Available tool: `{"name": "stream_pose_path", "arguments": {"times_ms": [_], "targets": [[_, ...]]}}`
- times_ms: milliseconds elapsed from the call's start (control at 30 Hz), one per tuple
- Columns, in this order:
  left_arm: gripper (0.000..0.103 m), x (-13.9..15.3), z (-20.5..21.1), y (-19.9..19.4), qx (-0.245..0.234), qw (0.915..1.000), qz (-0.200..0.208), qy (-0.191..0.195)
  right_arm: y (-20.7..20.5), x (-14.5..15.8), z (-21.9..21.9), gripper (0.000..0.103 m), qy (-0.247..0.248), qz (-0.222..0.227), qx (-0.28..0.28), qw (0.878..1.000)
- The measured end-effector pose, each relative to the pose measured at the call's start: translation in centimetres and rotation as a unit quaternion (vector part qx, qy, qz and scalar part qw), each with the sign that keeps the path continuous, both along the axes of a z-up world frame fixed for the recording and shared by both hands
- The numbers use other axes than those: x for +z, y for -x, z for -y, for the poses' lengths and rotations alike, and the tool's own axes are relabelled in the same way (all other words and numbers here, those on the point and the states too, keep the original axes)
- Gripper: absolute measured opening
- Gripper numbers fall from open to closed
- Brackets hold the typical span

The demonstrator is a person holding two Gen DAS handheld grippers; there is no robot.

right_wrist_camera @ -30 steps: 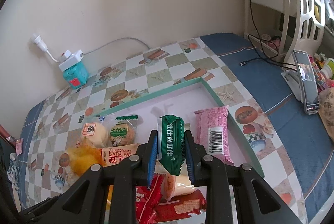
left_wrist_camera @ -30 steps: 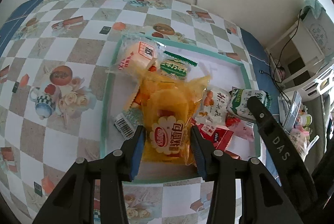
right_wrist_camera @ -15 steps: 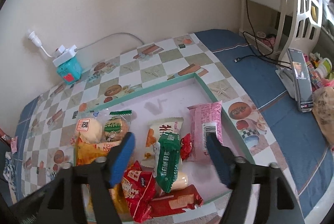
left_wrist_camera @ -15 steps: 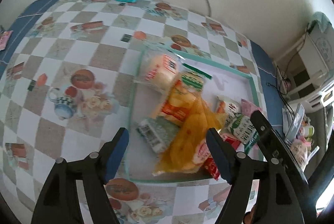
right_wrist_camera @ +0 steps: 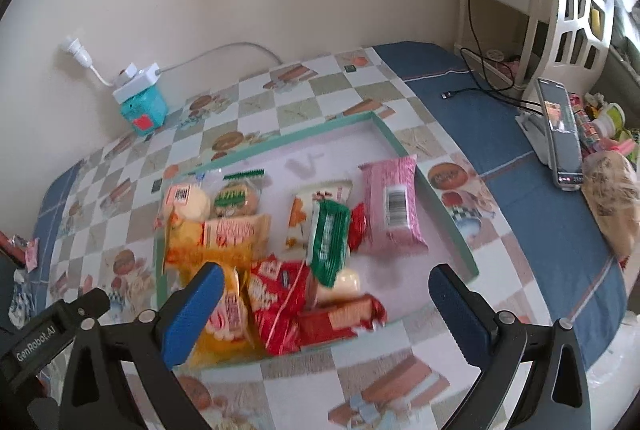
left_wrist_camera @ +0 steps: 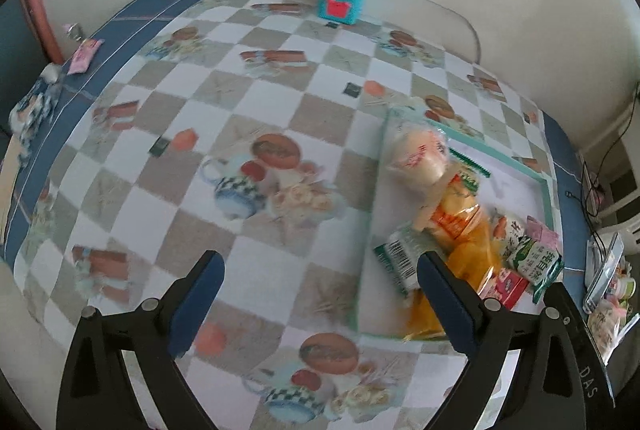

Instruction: Organize snacks

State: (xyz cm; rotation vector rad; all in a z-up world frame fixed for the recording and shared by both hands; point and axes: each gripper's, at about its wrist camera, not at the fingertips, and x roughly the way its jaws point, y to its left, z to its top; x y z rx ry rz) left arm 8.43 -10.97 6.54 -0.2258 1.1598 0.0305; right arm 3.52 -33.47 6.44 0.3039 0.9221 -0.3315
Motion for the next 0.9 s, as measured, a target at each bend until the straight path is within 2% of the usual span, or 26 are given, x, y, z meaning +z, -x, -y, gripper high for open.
{"name": "stream_pose_path", "arguments": {"times_ms": [133,333,567,733,900], "targets": [[0.097,0.2,-0.8,1.3,-0.008,1.0,0.004,-0.004,1.3,0.4,-1.0,0.103,-0.001,-0.004,0.008,1.0],[0.097,-0.1,-1.7,3.6,-0.018,0.9988,0.002,-0.046,3.2,0.0,-2.5,0.103,0.003,-0.017,0.026,0.999],[0.097,-0.5,-1.8,5.1,-0.047,0.996,0.0,-0.076,4.6,-0.7,-3.7,0.103,0.016,-0.036,0.036,0.999],[0.097,-0.6,-1.4,5.7,-0.062,0.9945,0.0,-0.085,5.0,-0.9,-4.1,0.103,0.02,-0.04,0.041,0.998],[0.097,-0.5,-1.8,5.7,-0.056,0.9949,0.002,-0.084,4.9,-1.2,-4.3,0.103,0.022,-0.047,0.043,0.998]]}}
